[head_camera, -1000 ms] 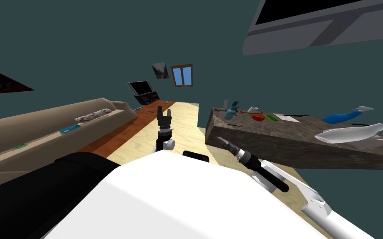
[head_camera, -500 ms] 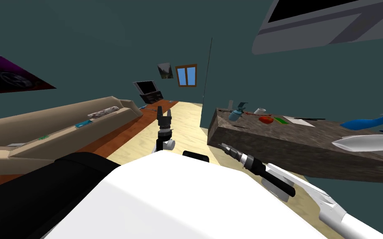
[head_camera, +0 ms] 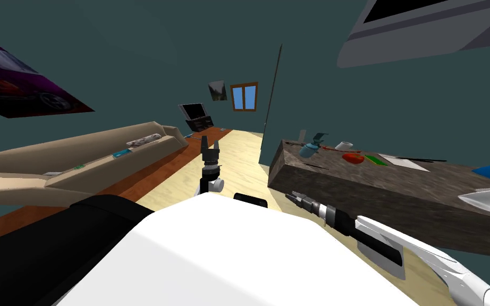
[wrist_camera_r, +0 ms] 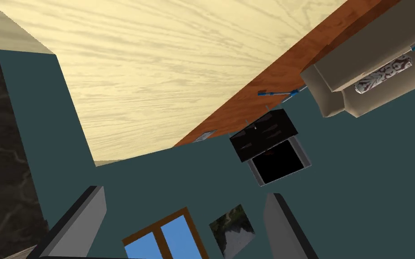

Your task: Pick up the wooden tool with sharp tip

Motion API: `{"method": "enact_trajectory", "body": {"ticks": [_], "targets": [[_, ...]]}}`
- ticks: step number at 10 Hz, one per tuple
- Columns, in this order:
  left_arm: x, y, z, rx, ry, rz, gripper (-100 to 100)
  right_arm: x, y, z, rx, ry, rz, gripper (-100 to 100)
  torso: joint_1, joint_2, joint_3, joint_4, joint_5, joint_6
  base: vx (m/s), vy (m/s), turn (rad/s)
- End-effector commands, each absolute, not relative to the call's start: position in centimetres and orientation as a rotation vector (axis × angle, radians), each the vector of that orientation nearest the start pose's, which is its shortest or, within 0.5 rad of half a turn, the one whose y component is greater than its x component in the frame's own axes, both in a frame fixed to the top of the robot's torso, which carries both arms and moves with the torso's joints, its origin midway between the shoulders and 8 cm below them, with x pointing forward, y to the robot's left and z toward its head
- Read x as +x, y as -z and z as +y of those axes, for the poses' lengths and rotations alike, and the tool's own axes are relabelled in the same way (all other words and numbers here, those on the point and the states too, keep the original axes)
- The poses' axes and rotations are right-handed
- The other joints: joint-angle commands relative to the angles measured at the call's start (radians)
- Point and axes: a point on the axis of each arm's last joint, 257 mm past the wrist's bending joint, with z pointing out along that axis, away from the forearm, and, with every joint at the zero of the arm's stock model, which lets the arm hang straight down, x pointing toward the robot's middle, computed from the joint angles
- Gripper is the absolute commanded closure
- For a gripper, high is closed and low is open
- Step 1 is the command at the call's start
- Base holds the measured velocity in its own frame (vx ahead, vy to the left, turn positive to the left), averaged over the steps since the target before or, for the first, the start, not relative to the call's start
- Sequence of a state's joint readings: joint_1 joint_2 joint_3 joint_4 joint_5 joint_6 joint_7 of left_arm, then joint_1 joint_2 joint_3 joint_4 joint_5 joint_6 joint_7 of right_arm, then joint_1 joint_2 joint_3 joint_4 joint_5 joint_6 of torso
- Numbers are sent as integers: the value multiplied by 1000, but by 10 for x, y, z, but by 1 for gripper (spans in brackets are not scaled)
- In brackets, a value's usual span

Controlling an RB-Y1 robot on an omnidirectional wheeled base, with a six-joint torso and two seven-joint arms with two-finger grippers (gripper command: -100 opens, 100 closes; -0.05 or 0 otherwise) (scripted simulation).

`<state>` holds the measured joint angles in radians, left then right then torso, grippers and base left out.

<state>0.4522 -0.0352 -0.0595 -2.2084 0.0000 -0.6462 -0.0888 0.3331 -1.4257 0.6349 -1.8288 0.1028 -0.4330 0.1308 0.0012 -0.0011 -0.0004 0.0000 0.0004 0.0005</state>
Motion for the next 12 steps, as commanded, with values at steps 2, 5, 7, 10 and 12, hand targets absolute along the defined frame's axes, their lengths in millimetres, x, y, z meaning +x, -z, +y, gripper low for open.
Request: {"method": "enact_trajectory", "body": {"ticks": [2, 5, 7, 10, 12], "targets": [[337, -35, 256, -566, 1318, 518, 0, 248, 347, -328, -405, -707, 2373, -100, 0, -1, 0, 0, 0, -1, 25, 37, 130], [337, -35, 256, -566, 1318, 518, 0, 217, 370, -390, -538, -533, 2499, -100, -1, -1, -1, 0, 0, 0, 42, 25, 161], [337, -35, 256, -566, 1318, 518, 0, 200, 375, -427, -619, -430, 2560, -100, -1, -2, -1, 0, 0, 0, 56, 17, 128], [337, -35, 256, -566, 1318, 518, 0, 184, 376, -466, -702, -327, 2615, -100, -2, -4, -2, -1, 0, 0, 66, 1, 144], [337, -35, 256, -566, 1318, 519, 0, 169, 375, -500, -780, -234, 2661, -100, -3, -4, -2, -1, -1, 0, 78, -8, 143]]}}
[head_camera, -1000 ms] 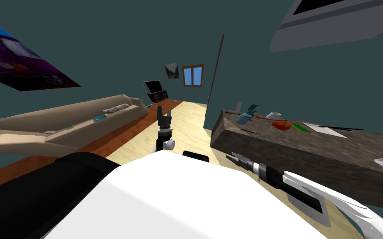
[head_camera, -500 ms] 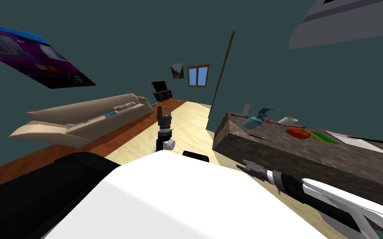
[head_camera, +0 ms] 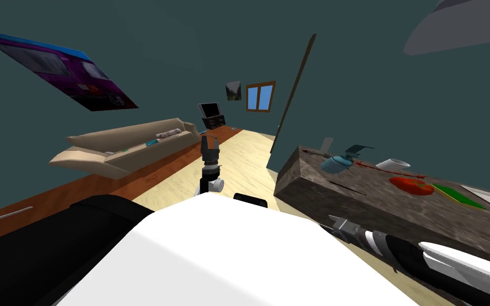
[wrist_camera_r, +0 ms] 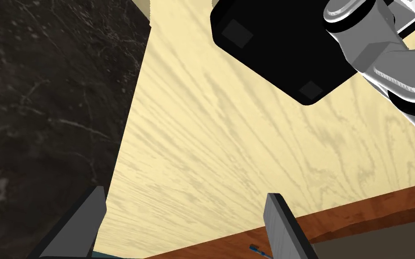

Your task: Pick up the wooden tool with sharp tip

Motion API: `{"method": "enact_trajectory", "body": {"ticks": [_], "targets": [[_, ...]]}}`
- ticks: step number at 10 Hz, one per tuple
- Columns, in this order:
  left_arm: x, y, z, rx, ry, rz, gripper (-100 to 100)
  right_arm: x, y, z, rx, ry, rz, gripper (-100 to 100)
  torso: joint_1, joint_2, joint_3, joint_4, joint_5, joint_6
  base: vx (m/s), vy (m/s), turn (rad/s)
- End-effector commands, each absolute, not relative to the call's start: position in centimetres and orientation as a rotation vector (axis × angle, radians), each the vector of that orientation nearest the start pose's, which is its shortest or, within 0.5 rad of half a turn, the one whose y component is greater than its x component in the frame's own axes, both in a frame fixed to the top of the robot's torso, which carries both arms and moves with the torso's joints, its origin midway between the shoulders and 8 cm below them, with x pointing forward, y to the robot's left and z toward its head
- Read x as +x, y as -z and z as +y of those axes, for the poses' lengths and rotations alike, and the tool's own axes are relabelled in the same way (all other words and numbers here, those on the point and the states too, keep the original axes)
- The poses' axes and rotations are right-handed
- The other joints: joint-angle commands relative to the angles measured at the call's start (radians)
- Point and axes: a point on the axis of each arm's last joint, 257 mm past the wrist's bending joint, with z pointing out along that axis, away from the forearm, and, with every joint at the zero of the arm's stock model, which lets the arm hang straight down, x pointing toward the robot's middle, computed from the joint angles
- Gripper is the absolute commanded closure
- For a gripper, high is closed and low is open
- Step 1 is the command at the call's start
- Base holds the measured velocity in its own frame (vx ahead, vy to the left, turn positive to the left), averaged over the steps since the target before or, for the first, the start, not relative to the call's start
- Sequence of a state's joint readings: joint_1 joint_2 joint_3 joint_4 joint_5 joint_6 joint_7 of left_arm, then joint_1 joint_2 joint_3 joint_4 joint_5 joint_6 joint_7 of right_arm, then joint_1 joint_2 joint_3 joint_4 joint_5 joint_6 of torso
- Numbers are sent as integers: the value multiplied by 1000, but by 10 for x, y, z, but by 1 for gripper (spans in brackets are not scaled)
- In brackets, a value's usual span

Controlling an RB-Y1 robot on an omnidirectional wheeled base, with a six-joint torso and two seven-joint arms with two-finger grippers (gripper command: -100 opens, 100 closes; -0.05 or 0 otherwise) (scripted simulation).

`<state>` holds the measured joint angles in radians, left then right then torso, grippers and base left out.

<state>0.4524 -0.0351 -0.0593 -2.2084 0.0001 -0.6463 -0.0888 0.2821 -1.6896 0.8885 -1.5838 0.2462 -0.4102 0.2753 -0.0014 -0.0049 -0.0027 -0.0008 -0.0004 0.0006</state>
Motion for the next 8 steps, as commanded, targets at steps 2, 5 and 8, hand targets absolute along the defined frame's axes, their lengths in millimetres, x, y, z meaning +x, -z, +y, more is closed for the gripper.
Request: {"method": "enact_trajectory", "body": {"ticks": [2, 5, 8], "targets": [[337, -35, 256, -566, 1318, 519, 0, 153, 372, -533, -858, -147, 2701, -100, 0, -1, 0, 0, 0, -1, 78, -23, 172], [337, -35, 256, -566, 1318, 519, 0, 109, 355, -611, -1085, 58, 2788, -100, -2, -5, -3, -1, 0, -1, 139, -55, 283], [337, -35, 256, -566, 1318, 519, 0, 94, 348, -636, -1154, 122, 2814, -100, 0, -2, -1, 0, 0, 0, 94, -37, 80]]}}
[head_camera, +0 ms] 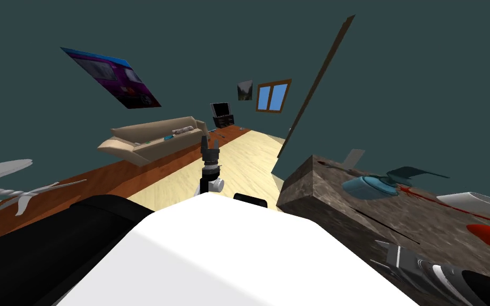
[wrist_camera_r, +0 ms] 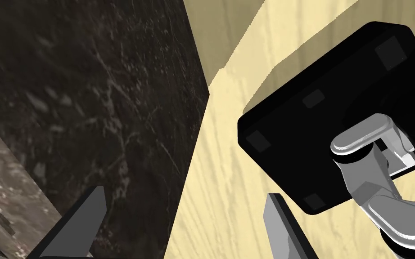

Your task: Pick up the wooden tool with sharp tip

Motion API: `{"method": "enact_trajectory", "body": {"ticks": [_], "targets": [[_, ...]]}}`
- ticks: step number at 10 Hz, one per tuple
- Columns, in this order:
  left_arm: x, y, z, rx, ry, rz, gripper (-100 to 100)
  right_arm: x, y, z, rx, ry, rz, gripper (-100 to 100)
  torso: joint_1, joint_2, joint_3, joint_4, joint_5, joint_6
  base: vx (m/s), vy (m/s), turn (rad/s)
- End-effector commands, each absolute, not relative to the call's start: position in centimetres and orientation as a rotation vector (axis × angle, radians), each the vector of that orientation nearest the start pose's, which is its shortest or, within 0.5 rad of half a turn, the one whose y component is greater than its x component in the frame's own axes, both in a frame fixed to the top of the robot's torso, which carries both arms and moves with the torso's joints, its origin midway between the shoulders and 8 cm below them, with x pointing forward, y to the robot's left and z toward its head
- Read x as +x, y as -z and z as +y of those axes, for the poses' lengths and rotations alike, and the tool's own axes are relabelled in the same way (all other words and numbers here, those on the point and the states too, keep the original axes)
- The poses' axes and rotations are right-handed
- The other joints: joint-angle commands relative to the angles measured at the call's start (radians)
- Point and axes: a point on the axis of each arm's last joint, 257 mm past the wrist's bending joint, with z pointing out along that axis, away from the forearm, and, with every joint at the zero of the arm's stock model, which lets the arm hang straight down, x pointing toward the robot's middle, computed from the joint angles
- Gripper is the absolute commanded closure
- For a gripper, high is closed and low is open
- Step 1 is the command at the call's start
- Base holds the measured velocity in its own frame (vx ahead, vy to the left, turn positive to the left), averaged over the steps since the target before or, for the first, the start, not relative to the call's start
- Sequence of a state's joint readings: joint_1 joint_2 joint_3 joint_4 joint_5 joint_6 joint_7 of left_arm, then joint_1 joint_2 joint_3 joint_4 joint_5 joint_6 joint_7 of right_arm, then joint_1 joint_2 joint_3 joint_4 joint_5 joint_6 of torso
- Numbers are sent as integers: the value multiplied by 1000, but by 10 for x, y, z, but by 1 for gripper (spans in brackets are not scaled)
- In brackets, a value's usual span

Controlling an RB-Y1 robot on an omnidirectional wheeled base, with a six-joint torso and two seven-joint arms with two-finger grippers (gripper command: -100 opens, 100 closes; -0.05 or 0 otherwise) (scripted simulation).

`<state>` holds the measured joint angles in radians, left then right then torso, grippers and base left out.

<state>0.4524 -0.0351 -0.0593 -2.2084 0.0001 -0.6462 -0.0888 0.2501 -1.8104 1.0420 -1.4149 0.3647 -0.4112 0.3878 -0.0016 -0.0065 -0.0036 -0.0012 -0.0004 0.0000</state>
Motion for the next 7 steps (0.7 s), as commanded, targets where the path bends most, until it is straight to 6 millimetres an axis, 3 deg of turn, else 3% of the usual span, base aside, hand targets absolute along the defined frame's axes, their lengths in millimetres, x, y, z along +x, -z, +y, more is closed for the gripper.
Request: {"method": "enact_trajectory", "body": {"ticks": [1, 2, 3, 4, 7], "targets": [[337, -35, 256, -566, 1318, 519, 0, 81, 342, -654, -1219, 165, 2832, -100, 0, 0, 0, 0, 0, 0, 152, -81, 300], [337, -35, 256, -566, 1318, 519, 0, 70, 337, -669, -1278, 198, 2845, -100, -3, -3, -2, -1, 0, 0, 191, -116, 319], [337, -35, 256, -566, 1318, 519, 0, 70, 337, -669, -1278, 198, 2845, -100, -5, -6, -4, -1, -1, 0, 140, -84, 100], [337, -35, 256, -566, 1318, 519, 0, 70, 337, -669, -1278, 198, 2845, -100, -3, -4, -3, -1, -1, 1, 52, -28, -27], [337, -35, 256, -566, 1318, 519, 0, 43, 332, -692, -1407, 237, 2868, -100, -2, 0, 0, 0, 0, 0, 95, -73, 174]]}}
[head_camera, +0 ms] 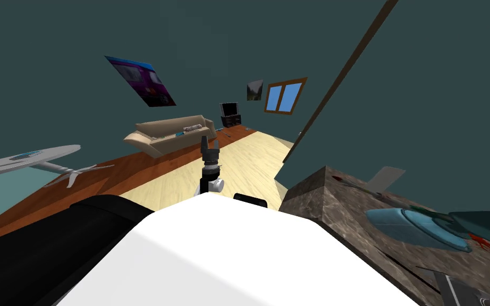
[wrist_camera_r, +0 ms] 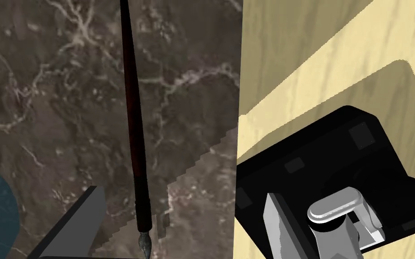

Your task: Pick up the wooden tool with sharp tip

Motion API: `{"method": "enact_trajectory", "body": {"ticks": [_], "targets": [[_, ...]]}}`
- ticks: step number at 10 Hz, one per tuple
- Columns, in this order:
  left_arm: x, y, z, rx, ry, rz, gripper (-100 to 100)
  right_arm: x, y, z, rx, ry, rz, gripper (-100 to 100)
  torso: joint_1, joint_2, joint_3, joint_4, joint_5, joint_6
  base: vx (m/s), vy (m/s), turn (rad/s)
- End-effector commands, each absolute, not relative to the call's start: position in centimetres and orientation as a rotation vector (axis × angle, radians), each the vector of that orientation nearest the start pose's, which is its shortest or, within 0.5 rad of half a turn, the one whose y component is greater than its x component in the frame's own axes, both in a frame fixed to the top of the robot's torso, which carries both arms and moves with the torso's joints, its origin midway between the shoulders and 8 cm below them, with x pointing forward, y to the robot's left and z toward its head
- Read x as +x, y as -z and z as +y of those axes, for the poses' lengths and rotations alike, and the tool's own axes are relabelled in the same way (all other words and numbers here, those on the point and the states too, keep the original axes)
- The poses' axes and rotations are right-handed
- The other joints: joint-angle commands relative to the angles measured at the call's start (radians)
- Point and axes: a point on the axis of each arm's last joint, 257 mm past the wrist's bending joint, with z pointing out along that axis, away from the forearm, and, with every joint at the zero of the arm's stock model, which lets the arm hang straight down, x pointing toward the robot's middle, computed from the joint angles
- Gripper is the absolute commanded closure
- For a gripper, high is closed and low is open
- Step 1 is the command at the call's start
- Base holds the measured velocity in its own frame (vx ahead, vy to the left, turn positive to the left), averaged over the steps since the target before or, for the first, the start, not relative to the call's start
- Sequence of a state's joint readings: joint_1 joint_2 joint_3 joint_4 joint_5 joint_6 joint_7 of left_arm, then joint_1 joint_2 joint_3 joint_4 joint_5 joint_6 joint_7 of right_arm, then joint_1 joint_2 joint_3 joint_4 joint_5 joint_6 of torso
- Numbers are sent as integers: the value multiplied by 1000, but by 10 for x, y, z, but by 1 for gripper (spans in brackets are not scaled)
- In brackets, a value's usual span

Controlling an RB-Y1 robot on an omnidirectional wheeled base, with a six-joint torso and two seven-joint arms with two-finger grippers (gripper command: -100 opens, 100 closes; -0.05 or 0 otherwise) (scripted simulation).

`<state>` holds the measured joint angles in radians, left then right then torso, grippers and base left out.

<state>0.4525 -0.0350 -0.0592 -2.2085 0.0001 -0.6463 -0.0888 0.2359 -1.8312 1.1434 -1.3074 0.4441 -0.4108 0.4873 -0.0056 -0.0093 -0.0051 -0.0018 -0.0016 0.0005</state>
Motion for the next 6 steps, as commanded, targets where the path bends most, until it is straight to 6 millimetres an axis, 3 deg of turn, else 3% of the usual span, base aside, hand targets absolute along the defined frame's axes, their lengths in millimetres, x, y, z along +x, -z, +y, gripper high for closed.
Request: {"method": "enact_trajectory", "body": {"ticks": [1, 2, 3, 4, 6], "targets": [[337, -35, 256, -566, 1318, 519, 0, 35, 333, -695, -1442, 233, 2872, -100, 0, 0, 0, 0, 0, 0, 145, -114, 203], [337, -35, 256, -566, 1318, 519, 0, 41, 333, -692, -1416, 234, 2871, -100, -1, -1, -1, 0, 0, 0, 59, -54, 49], [337, -35, 256, -566, 1318, 519, 0, 40, 333, -693, -1423, 235, 2870, 0, 3, 3, 1, 0, 0, 1, 11, -11, -3], [337, -35, 256, -566, 1318, 519, 0, 37, 343, -692, -1415, 236, 2871, -100, 6, 6, 3, 1, 1, 1, 4, -14, 33], [337, -35, 256, -566, 1318, 518, 0, 32, 355, -691, -1405, 238, 2874, -100, 6, 9, 5, 2, 1, 1, -5, -19, 38]]}}
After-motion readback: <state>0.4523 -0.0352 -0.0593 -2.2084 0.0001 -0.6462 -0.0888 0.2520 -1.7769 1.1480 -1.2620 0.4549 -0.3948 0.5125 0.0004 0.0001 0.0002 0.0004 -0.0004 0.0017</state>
